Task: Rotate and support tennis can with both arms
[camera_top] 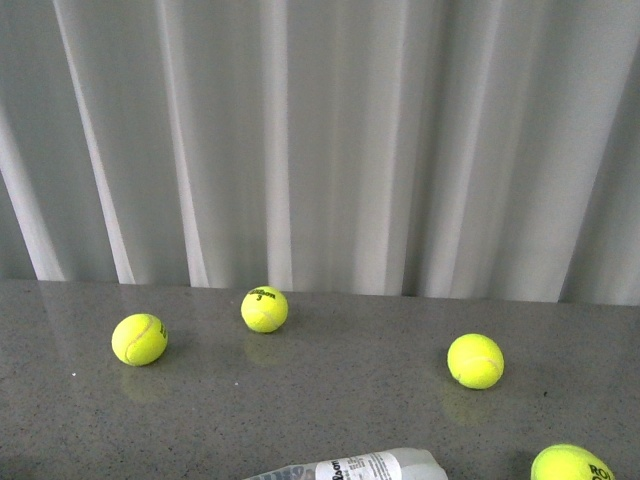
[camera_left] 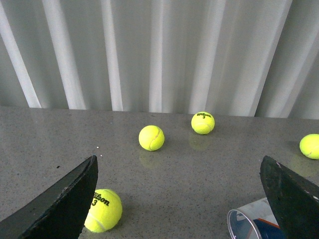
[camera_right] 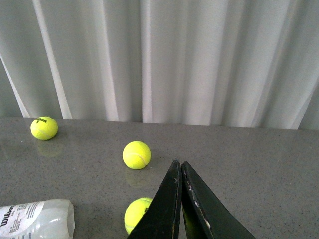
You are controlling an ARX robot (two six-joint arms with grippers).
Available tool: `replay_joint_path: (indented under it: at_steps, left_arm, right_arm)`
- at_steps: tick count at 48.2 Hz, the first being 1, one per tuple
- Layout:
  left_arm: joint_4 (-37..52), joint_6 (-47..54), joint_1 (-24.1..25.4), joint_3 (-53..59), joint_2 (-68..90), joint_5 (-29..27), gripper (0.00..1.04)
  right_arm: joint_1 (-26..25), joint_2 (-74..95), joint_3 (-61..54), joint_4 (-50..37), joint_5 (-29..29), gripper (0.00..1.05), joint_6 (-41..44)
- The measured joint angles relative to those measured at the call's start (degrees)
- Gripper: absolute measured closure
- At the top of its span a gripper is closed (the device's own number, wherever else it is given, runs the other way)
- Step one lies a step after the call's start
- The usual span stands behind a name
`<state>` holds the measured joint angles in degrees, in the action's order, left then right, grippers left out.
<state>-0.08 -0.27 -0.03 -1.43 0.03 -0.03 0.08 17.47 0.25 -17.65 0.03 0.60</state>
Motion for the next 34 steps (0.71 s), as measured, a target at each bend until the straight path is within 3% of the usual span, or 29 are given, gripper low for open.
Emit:
replay_joint_path:
  at_steps: [18,22,34]
  left_arm:
    - [0.0,0.0,0.0,0.0,0.0,0.0,0.07]
    - [0.0,0.0,0.0,0.0,0.0,-0.02,0.07]
    - [0.0,0.0,0.0,0.0,0.0,0.0,0.07]
  right_arm:
    - [0.0,-7.56,0.0,7.56,0.0,1.01,0.0]
    - [0.0,-14.75,0.02,16.81,-0.13,1.01,0.0]
    - [0.0,-17.2,0.02,17.57,-0.15,0.98,0.02]
